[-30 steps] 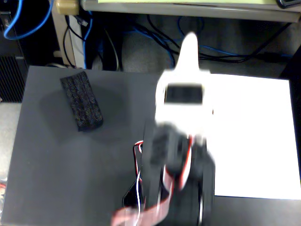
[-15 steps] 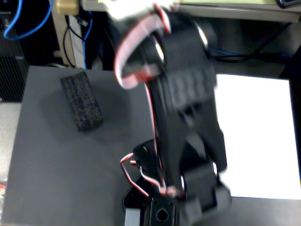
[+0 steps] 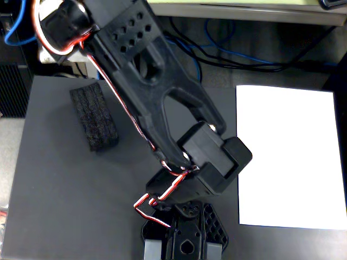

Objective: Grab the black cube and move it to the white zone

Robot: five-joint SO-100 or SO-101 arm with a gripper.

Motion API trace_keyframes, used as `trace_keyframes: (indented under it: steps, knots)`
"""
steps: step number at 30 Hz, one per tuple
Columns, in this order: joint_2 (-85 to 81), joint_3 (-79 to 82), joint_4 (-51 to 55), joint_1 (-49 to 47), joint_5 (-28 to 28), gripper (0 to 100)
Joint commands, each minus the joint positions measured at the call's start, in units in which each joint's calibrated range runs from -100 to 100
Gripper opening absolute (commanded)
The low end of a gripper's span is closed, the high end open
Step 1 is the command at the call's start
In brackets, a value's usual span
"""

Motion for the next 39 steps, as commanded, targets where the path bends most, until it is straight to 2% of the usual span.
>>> trace_keyframes:
  steps: [1,3,6,10,14,16,19,21,30,34,38,39]
  knots:
    - [-0.34,4.52,0.6,-0.11,8.32,2]
    - [-0.34,14.58,0.43,-0.11,11.04,2]
    - [-0.34,17.57,0.43,-0.11,13.66,2]
    - [-0.26,17.48,0.25,-0.19,15.7,21]
    - [-0.17,17.67,-0.6,-0.04,16.64,32]
    - [2.85,17.76,-2.75,1.51,18.9,36]
    - [17.3,16.76,-6.18,7.76,21.36,36]
    - [23.77,16.67,-7.21,7.76,21.36,36]
    - [23.09,17.67,-7.38,7.83,22.72,36]
    - [34.69,22.38,-17.24,7.83,22.72,36]
    - [37.71,21.93,-17.16,8.28,22.62,35]
    - [37.71,22.02,-17.33,8.28,22.41,31]
